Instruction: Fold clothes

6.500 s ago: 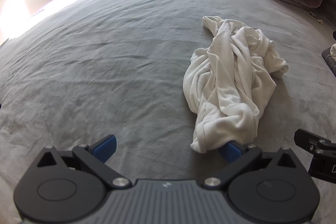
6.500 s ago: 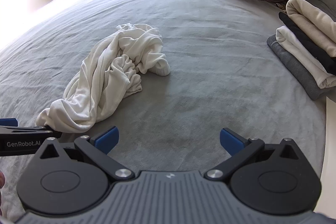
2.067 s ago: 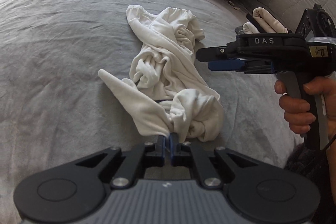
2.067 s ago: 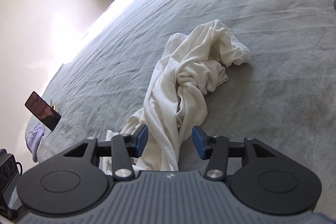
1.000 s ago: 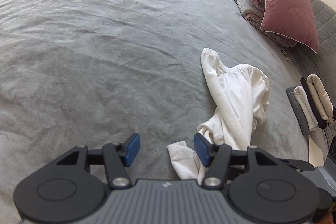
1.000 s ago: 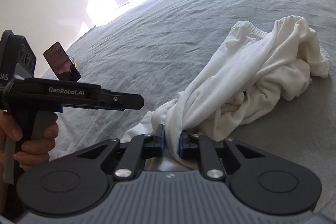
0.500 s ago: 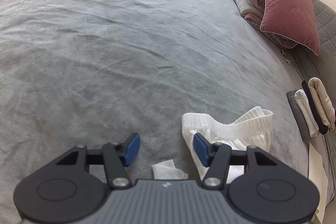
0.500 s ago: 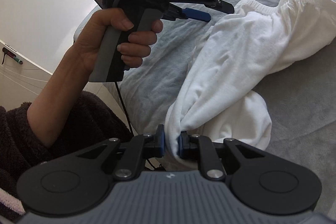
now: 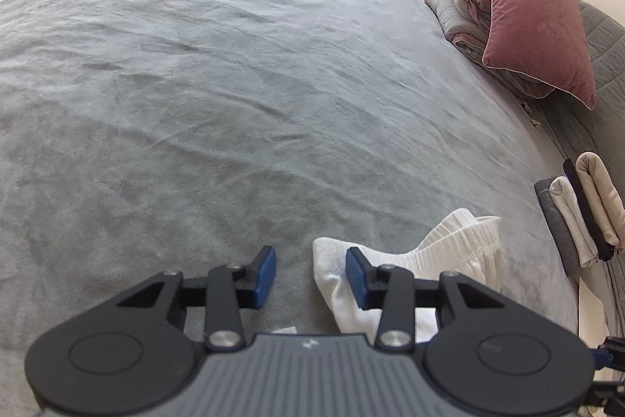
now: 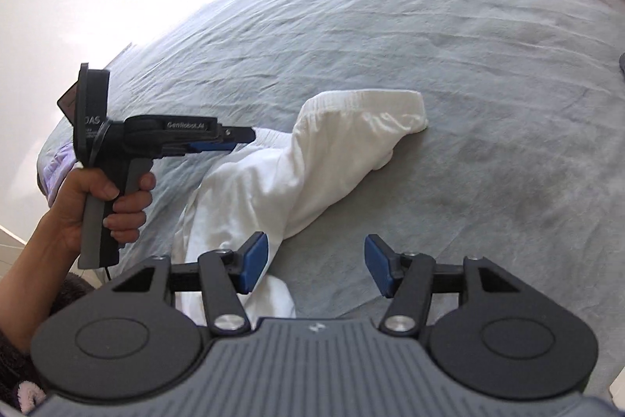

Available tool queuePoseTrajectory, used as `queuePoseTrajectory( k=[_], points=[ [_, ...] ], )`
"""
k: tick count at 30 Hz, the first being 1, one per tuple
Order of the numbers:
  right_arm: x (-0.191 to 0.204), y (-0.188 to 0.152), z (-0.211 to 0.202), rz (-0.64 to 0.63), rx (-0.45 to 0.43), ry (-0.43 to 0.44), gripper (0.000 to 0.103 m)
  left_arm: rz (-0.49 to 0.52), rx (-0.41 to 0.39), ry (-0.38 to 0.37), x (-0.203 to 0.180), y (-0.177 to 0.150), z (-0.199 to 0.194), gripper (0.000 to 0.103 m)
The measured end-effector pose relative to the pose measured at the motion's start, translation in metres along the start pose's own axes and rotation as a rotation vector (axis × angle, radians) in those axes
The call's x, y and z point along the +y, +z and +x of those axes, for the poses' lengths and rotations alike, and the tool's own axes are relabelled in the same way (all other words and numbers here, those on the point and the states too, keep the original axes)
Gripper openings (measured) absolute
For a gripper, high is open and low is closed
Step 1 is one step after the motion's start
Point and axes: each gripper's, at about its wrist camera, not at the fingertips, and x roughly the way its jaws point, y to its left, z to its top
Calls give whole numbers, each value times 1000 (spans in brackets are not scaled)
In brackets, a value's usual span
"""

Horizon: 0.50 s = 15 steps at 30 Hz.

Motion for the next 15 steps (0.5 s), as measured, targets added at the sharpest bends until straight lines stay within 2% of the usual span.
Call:
queuePoseTrajectory(
  k=[3, 6, 15],
  points=[
    [-31, 23, 11, 5, -101, -108, 59, -7, 2, -8, 0, 0, 0, 31],
    [-57, 39, 31, 49, -107, -122, 54, -11, 14, -31, 3, 0, -1, 31],
    [-86, 53, 72, 131, -148, -12, 53, -64, 47, -79, 15, 4, -4, 33]
  ],
)
